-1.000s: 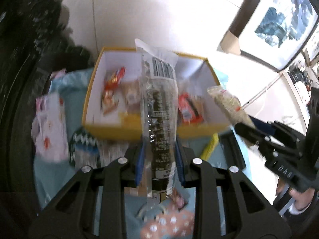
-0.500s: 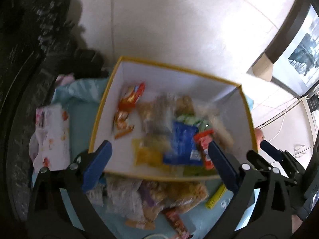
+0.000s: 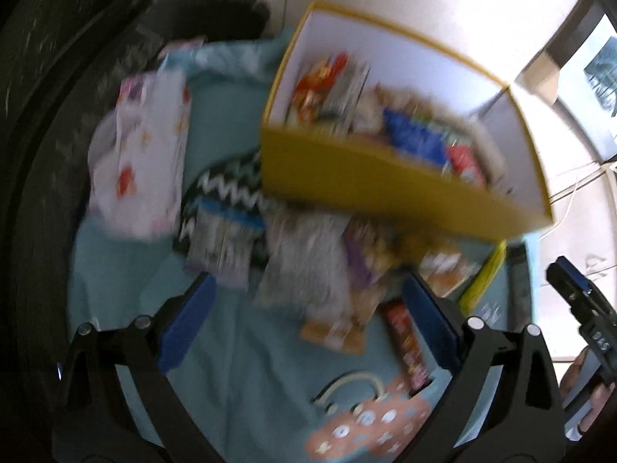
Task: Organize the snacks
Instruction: 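Grasp the clear printed bag with the left gripper while the right grasps the brown chocolate wafer bar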
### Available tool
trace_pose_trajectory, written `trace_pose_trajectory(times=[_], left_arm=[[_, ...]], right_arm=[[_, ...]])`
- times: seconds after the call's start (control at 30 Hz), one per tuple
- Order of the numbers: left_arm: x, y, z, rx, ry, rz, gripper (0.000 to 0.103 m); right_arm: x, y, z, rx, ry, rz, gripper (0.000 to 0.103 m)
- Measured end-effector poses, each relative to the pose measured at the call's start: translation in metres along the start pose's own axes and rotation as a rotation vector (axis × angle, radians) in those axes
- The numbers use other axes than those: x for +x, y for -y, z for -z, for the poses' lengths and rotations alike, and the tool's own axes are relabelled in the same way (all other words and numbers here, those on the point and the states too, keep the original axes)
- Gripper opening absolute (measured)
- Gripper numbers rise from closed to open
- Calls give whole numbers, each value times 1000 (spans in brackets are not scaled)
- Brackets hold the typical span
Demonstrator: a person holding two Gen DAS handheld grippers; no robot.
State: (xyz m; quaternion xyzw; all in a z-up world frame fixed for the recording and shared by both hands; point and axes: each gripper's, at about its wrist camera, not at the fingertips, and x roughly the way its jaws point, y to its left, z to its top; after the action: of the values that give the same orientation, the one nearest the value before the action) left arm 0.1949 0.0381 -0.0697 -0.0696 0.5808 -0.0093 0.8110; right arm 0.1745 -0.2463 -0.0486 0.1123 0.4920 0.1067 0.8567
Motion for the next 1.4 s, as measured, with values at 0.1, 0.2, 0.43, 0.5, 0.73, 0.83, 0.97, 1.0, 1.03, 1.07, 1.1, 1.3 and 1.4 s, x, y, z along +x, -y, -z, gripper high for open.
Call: trace_pose_trajectory(times=[0.1, 0.2, 0.43, 0.5, 0.73, 0.83, 0.97, 1.0, 1.03, 1.07, 1.1, 1.3, 1.4], left_arm=[[14, -6, 16, -15, -41, -13, 98], [22, -8, 23, -22, -51, -14, 98], [43, -1, 8, -17, -49, -18, 98], [57, -1, 1, -28, -69, -25, 98], [98, -1, -8, -31, -142, -14, 49], [91, 4, -3, 12, -116, -23, 45], [72, 1, 16, 9, -98, 39, 44], [67, -1, 21, 7, -98, 47, 44], [63, -4, 28, 3, -101, 54, 44], [60, -6, 32, -3, -103, 57, 44], [58, -11, 38, -17, -112, 64, 44], [52, -24, 55, -51, -129, 66, 45], [55, -24, 53, -48, -135, 67, 45]], right_arm=[[5, 3, 20, 29, -45, -14, 66], [10, 3, 37, 42, -89, -35, 66], [12, 4, 47, 56, -101, -46, 72], [13, 4, 47, 58, -99, -49, 72], [29, -5, 44, 36, -120, -52, 73], [34, -10, 42, 21, -120, -64, 73], [44, -30, 42, -53, -143, -89, 74], [47, -36, 44, -75, -156, -105, 74], [50, -43, 47, -104, -172, -122, 74], [54, -52, 52, -146, -191, -134, 74], [58, -60, 58, -190, -207, -133, 74], [83, -97, 89, -368, -255, -46, 74], [100, -106, 99, -425, -290, 10, 34]])
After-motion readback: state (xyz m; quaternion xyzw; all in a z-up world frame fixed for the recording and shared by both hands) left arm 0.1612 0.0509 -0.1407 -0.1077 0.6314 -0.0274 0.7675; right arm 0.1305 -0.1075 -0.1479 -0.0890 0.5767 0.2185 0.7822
